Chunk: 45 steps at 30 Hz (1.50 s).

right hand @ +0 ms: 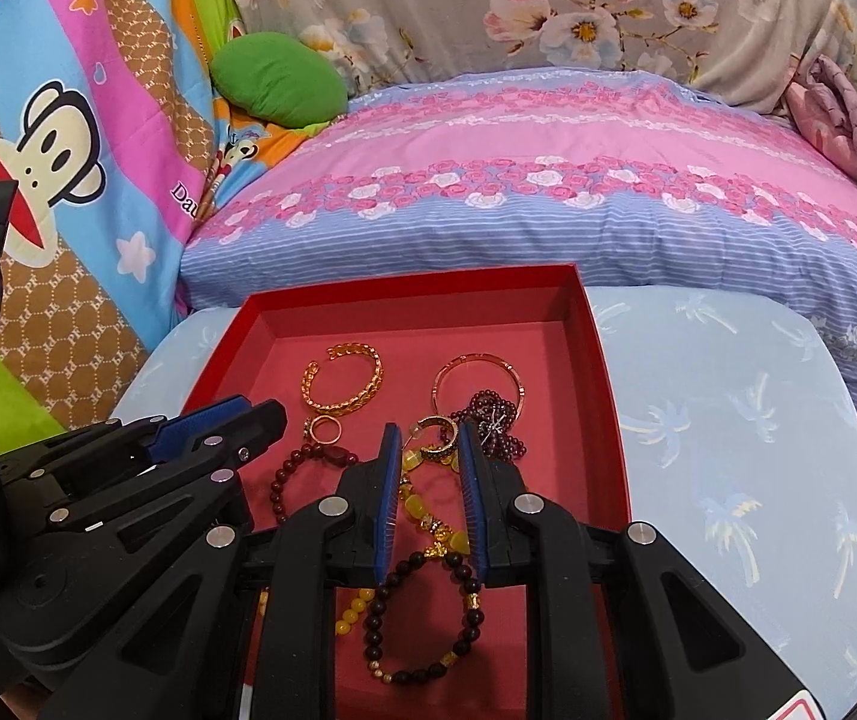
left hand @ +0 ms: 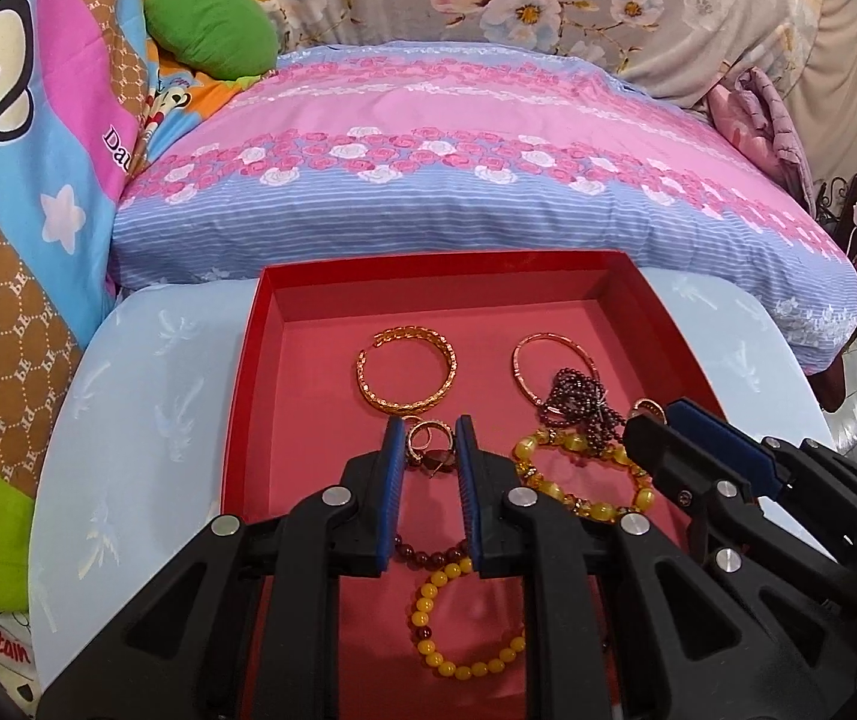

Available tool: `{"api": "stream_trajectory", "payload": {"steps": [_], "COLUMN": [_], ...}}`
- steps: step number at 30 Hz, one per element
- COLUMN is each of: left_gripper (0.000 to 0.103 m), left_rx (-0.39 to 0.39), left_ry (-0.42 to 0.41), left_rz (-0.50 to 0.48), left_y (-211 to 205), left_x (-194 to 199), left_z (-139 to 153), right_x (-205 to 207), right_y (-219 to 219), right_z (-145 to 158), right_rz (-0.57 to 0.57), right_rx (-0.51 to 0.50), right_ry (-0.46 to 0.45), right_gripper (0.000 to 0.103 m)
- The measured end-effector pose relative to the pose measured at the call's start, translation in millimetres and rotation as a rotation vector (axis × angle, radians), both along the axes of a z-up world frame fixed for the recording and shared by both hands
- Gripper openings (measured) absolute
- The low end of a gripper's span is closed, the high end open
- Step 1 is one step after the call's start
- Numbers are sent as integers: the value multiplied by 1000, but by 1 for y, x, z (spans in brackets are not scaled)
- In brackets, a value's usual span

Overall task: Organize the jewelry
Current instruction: 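Carry both earrings into the red box beside the bracelets, then open both tools to release the earrings in the box, then withdraw both open tools from the red box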

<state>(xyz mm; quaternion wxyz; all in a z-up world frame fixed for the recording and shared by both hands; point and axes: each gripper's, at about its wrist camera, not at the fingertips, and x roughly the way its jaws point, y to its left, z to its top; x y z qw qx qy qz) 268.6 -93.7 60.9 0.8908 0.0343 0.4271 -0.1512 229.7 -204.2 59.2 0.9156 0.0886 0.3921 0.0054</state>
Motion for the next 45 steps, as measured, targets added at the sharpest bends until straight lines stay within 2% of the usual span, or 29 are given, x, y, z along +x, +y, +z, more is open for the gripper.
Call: {"api": "stream_trajectory", "payload": {"steps": [22,23,24,25,28,38,45], "left_gripper": [17,18,24,32,34,36,37], "left_rx": [28,30,30,31,43,51,55], "left_ry": [48,46,47,45,26,3,-20], "left_rz": [2,5,6,8,17,27,27], "left_y": [-9,-9,-9,-10,-10,-8,-4], "left_x": [18,17,17,16,14,-1,-29], "left_z": [-25,-25,-25,-25,-23,-4,14], "right_x": [20,19,19,18,18,0,-28], "right_y": [-5,-6,-6,-5,-5,-5,-1], "right_z": [-26,-26,-26,-26,-24,-7,12], "right_rz": [-12,-14,-18,-20,-23,-37,-47], "right_rx": [3,3,1,-1,-4,-18,-28], "right_ry": [57,57,54,53,51,29,9], "right_gripper": [20,20,20,20,20,22,24]}}
